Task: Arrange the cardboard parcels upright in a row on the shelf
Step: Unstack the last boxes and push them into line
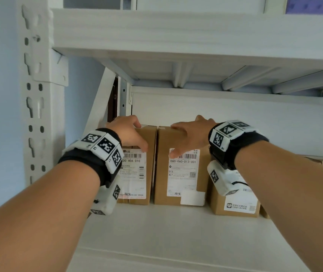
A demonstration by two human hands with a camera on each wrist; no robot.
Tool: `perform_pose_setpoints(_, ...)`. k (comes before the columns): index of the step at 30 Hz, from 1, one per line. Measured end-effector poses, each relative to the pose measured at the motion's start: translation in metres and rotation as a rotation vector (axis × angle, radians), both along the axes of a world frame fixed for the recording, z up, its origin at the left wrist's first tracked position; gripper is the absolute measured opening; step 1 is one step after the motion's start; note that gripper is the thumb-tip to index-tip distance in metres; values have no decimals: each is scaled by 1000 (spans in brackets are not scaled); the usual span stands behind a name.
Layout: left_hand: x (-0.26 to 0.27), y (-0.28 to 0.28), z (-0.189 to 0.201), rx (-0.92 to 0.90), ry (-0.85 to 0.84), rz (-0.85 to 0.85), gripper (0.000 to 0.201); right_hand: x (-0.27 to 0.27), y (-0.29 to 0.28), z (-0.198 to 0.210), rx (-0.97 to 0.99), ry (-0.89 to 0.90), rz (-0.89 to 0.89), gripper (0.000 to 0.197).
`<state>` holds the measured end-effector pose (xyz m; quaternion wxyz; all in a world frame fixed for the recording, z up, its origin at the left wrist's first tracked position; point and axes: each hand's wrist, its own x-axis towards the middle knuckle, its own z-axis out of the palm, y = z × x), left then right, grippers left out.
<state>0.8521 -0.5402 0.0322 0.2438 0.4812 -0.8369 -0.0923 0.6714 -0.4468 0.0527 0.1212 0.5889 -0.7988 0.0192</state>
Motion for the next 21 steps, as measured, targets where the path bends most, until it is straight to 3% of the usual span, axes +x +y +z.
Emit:
perform_pose_setpoints(6, -4, 3, 8, -48, -108, 20, 78, 3, -5, 11, 27, -188, 74, 85)
perform_pose_setpoints(9, -5, 4, 16, 13, -135, -8, 79, -1, -1, 14, 44, -229, 94, 92)
perform_pose_setpoints(15, -4, 9, 28, 56, -314, 1, 107, -7, 9, 15, 45, -303, 147, 78)
perform_pose_setpoints(21, -11, 19, 33, 21, -521, 2, 99, -9, 17, 18, 48, -323, 167, 75)
